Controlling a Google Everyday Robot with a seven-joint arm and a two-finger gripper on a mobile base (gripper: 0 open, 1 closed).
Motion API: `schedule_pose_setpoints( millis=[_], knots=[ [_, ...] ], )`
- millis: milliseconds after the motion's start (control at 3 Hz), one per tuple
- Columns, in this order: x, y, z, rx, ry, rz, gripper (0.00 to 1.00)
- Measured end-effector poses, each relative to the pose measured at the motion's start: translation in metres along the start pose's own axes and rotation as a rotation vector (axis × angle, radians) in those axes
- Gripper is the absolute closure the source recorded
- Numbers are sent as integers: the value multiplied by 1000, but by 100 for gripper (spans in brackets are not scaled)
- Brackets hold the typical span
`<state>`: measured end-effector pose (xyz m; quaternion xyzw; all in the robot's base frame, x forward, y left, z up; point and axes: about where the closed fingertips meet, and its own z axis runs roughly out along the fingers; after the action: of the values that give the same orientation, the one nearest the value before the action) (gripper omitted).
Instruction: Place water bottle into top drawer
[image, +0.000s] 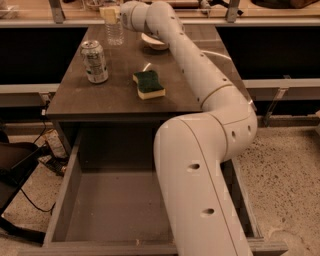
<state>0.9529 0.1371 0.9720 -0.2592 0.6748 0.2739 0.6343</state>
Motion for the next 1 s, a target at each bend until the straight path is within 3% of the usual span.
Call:
schedule_pose_setpoints(
  millis=[667, 1000],
  knots=[
    [-29, -6, -53, 57, 12, -9, 100],
    [-51, -6, -95, 115, -14, -16, 100]
  ],
)
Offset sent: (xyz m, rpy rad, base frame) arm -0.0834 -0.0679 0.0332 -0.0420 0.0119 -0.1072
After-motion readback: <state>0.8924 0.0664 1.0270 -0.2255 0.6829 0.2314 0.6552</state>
